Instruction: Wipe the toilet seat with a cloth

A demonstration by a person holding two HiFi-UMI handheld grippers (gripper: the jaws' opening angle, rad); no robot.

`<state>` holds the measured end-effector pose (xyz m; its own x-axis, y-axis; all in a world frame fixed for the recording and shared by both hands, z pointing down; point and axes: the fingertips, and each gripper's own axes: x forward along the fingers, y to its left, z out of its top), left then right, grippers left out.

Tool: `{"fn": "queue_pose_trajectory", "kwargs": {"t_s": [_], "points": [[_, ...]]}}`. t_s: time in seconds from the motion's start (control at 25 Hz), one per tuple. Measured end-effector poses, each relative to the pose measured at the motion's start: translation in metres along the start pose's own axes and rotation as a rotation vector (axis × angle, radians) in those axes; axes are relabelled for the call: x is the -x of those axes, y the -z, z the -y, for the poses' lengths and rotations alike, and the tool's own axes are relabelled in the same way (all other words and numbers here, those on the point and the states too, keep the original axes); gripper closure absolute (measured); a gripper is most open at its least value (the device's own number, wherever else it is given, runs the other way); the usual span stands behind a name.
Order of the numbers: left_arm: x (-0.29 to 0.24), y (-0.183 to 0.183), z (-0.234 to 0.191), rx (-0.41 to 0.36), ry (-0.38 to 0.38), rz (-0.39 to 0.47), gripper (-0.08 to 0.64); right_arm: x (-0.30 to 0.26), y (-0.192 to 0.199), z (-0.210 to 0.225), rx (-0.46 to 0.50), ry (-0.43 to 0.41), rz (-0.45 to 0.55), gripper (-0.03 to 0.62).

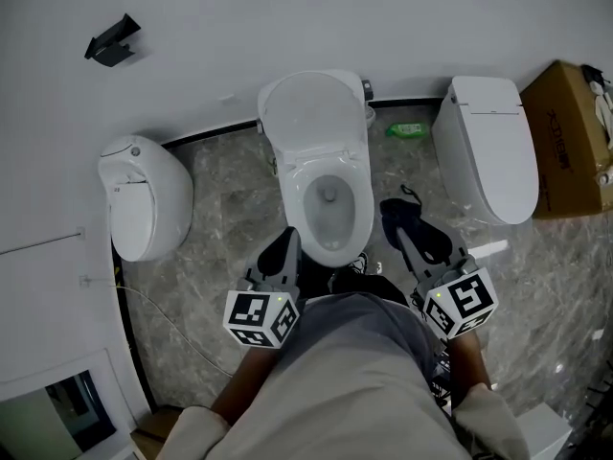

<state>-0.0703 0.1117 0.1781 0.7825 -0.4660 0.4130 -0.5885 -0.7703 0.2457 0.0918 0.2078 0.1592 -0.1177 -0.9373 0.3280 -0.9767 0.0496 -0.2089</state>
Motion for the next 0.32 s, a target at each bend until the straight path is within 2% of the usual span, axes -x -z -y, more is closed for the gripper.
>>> {"fn": "queue_pose_trajectory", "kwargs": {"t_s": [0.32], "points": [[-0.006, -0.008, 0.015, 0.002, 0.017, 0.011, 0.551, 0.008, 0.005, 0.009, -0.070, 0.011, 0.008, 0.515]]}}
